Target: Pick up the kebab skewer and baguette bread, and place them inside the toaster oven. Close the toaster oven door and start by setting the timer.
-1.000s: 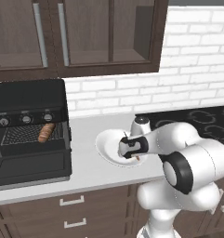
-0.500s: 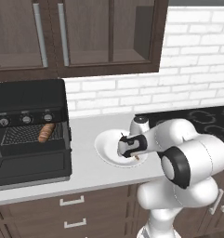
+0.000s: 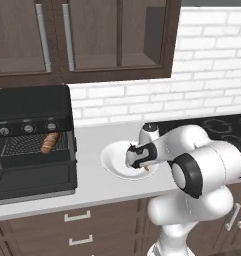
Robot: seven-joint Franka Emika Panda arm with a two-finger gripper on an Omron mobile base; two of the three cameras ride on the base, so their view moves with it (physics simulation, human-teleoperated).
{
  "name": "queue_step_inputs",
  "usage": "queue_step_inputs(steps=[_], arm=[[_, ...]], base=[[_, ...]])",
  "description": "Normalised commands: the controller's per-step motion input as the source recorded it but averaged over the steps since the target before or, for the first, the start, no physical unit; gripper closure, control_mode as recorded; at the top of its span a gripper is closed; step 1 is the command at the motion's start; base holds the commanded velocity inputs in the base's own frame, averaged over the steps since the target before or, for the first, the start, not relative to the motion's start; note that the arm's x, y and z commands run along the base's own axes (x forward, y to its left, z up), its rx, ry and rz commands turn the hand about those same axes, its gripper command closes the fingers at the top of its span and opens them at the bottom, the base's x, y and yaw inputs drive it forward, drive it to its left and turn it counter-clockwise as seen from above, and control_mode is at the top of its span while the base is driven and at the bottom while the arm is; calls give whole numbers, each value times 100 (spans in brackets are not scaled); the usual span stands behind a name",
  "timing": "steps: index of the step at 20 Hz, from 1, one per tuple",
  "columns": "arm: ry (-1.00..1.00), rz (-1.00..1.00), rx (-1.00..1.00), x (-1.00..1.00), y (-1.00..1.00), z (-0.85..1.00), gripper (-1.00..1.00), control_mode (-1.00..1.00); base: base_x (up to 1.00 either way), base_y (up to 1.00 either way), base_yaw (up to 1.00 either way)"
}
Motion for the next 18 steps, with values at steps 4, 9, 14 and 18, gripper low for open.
queue_step_inputs(steps=[4, 9, 14, 18], arm=[[-7, -2, 0, -58, -1, 59, 100, -100], [0, -8, 0, -18, 0, 72, 100, -100], [1, -10, 0, -5, 4, 66, 100, -100], [6, -11, 0, -15, 25, 26, 100, -100]], base=[[0, 0, 0], [0, 0, 0], [0, 0, 0], [0, 0, 0]])
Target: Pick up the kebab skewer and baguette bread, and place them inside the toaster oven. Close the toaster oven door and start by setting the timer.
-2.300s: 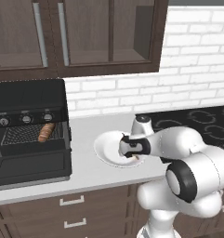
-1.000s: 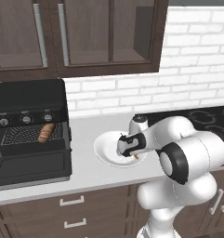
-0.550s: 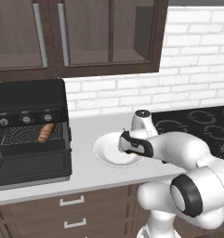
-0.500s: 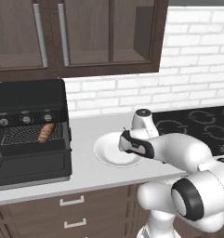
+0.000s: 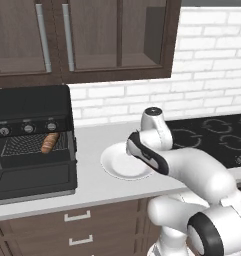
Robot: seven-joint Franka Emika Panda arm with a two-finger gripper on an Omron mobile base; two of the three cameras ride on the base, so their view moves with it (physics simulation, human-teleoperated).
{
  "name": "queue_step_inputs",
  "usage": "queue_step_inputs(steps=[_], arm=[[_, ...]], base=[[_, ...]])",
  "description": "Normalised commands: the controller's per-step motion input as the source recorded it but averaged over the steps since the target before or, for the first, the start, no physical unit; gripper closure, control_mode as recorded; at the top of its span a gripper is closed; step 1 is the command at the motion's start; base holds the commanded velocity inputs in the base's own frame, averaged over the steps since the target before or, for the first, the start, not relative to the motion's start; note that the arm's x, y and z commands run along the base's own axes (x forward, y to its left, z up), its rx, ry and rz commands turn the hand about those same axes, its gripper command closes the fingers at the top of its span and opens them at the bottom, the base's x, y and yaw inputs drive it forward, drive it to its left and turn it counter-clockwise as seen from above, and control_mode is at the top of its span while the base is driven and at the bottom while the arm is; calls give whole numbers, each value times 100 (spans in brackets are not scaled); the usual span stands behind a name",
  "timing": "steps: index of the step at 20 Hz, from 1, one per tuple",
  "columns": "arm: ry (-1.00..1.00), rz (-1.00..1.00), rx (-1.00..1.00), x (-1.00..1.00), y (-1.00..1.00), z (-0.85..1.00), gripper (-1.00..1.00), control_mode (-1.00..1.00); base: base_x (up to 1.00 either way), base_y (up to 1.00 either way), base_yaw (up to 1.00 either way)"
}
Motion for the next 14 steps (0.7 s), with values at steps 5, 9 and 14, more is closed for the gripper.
queue_step_inputs(steps=[5, 9, 14], arm=[[1, -15, 0, -24, 50, 9, 100, -100], [0, -11, 0, -34, 67, 23, 100, -100], [0, -9, 0, -26, 76, 18, 100, -100]], base=[[0, 0, 0], [0, 0, 0], [0, 0, 0]])
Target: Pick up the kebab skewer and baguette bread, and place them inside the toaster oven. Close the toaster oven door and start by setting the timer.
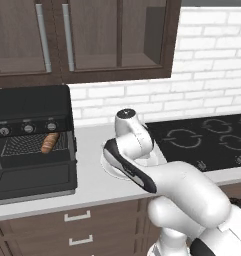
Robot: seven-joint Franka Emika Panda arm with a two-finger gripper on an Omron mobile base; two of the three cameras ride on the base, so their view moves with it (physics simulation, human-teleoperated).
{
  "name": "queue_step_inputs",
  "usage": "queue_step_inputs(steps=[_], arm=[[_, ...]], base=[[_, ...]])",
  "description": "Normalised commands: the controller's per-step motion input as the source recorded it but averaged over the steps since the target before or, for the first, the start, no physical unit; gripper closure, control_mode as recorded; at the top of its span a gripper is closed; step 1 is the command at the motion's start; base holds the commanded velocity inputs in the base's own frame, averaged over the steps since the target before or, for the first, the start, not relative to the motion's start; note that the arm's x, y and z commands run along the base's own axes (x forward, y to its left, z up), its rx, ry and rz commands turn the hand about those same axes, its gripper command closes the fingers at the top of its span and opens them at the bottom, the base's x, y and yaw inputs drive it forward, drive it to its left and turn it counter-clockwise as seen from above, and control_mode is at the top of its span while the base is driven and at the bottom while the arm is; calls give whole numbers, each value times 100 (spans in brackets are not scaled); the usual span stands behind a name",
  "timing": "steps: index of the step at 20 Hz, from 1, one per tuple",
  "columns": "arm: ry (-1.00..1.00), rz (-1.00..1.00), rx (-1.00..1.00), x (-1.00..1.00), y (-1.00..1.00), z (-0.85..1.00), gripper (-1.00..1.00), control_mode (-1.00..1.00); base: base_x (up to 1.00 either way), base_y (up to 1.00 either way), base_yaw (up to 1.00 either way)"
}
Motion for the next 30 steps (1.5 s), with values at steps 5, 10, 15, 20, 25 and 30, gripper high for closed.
queue_step_inputs(steps=[5, 10, 15, 20, 25, 30], arm=[[0, -10, 0, -14, 87, 3, 100, -100], [0, -7, 0, -13, 95, 0, 100, -100], [0, -6, 0, -2, 99, 0, 100, -100], [0, -1, 0, 0, 97, 1, 100, -100], [0, 0, 0, 0, 66, 0, 100, -100], [0, 13, 0, 0, 13, -3, 100, -100]], base=[[0, 0, 0], [0, 0, 0], [0, 0, 0], [0, 0, 0], [0, 0, 0], [0, 0, 0]])
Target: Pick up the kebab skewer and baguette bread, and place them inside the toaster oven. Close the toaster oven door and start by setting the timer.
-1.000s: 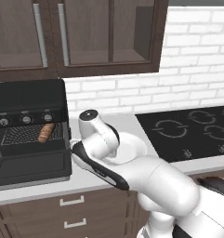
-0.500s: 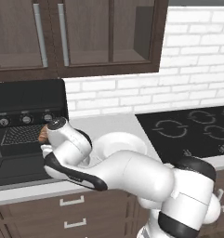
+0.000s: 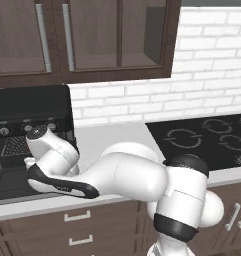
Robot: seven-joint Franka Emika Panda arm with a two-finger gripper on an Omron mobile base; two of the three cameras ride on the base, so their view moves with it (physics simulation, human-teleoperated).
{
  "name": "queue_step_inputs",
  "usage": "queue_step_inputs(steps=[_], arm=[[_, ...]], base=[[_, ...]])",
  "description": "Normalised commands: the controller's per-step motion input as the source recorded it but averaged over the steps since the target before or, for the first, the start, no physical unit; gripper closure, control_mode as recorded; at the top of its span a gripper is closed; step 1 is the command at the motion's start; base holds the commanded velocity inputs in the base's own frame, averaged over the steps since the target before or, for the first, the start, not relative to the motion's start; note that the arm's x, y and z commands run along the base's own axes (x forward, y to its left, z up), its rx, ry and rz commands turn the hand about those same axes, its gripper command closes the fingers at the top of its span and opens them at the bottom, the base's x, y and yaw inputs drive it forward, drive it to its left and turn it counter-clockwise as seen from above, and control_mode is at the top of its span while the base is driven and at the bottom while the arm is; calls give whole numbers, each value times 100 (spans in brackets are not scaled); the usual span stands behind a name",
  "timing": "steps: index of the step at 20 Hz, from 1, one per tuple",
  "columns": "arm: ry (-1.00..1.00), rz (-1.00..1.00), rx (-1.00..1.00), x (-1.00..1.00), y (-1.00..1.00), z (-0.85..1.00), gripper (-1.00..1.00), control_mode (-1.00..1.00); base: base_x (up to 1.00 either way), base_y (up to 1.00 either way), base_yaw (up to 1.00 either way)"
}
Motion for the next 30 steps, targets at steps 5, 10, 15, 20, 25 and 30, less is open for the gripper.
queue_step_inputs(steps=[5, 10, 15, 20, 25, 30], arm=[[0, 21, 0, 0, 1, -39, 100, -100], [0, 13, 1, 0, 6, -54, 100, -100], [-2, 6, 0, -13, 26, -16, 100, -100], [-15, 4, 0, -13, 21, 4, 100, -100], [-26, 0, 0, -9, 0, 9, 100, -100], [-10, 0, 3, 7, 0, 0, 100, -100]], base=[[0, 0, 0], [0, 0, 0], [0, 0, 0], [0, 0, 0], [0, 0, 0], [0, 0, 0]])
